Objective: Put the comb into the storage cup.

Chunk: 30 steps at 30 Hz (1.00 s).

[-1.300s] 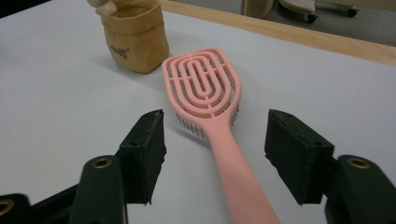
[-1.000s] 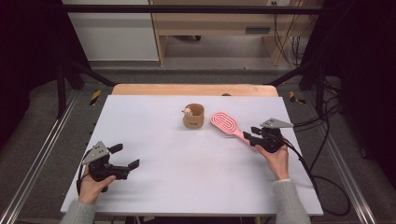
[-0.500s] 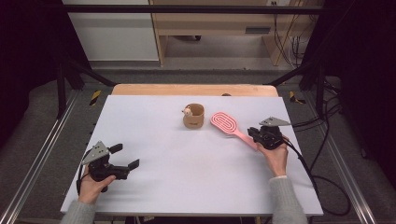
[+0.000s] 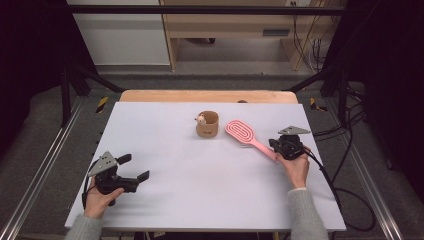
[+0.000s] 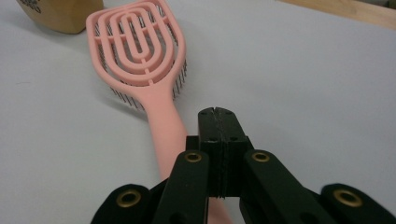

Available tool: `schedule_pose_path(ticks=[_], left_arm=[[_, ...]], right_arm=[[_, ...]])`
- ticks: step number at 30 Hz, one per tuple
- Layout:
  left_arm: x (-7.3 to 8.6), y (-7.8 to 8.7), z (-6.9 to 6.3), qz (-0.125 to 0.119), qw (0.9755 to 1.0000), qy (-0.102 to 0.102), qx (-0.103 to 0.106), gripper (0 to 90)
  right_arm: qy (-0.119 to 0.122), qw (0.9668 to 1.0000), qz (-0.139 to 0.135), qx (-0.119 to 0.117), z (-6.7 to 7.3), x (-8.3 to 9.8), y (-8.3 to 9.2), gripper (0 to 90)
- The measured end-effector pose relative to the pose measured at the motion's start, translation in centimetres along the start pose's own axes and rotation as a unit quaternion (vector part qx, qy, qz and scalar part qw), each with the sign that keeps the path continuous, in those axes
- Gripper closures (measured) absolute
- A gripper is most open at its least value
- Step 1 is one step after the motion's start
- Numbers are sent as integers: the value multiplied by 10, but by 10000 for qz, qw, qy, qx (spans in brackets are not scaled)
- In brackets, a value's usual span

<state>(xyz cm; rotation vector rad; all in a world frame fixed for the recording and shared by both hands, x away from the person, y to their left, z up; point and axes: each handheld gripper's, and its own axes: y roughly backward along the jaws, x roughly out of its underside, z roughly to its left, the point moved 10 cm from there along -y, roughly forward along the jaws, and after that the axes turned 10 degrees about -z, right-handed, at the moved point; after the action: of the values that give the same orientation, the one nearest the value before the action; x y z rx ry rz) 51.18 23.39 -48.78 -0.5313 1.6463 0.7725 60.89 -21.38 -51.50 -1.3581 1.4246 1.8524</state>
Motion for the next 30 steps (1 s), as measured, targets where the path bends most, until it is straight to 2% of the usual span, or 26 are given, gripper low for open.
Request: schedule_pose_path(ticks=[8, 12, 30], left_arm=[[1, 0, 1, 22, 10000, -6, -32, 4], [2, -1, 1, 31, 10000, -14, -31, 4], [1, 0, 0, 11, 10000, -19, -17, 5]], right_arm=[[-100, 9997, 223, 43, -5, 12, 1, 900], [-57, 9996, 250, 72, -5, 13, 1, 900], [30, 9991, 414, -120, 8, 21, 2, 900]])
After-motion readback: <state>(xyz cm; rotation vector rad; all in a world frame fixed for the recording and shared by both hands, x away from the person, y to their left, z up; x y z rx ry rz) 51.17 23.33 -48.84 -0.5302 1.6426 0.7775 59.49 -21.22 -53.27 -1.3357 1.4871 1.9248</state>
